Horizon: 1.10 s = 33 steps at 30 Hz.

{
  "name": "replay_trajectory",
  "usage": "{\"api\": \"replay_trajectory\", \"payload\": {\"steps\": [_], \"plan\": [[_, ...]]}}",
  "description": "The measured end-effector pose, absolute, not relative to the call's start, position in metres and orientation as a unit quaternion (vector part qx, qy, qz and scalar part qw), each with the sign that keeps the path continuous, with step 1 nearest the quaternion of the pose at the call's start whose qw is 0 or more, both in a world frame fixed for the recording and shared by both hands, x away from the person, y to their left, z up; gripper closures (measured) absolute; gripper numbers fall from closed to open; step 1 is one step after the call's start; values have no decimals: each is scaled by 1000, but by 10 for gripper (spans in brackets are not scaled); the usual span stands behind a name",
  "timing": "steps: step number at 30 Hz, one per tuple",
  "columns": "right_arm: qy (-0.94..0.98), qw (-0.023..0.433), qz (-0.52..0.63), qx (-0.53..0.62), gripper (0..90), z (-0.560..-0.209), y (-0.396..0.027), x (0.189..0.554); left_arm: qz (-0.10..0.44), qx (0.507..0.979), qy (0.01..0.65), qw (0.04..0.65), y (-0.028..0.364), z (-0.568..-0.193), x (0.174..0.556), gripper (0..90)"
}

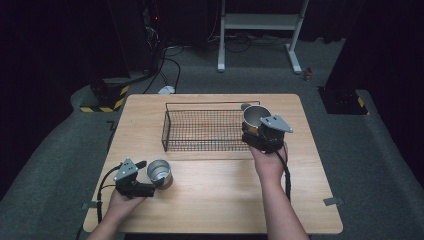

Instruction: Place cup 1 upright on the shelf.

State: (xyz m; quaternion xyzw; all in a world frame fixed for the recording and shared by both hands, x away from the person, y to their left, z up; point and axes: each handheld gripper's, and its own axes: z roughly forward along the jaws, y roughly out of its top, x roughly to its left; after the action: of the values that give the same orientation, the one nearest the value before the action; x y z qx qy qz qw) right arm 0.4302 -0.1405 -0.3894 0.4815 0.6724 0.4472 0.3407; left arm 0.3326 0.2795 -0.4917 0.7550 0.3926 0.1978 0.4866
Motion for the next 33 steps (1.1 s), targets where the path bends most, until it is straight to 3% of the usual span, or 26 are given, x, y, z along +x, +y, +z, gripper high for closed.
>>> {"api": "replay_trajectory", "payload": {"steps": [33], "plan": [[685, 322, 442, 481, 153, -398, -95, 481, 193, 761, 386, 485, 281, -493, 332, 14]]}}
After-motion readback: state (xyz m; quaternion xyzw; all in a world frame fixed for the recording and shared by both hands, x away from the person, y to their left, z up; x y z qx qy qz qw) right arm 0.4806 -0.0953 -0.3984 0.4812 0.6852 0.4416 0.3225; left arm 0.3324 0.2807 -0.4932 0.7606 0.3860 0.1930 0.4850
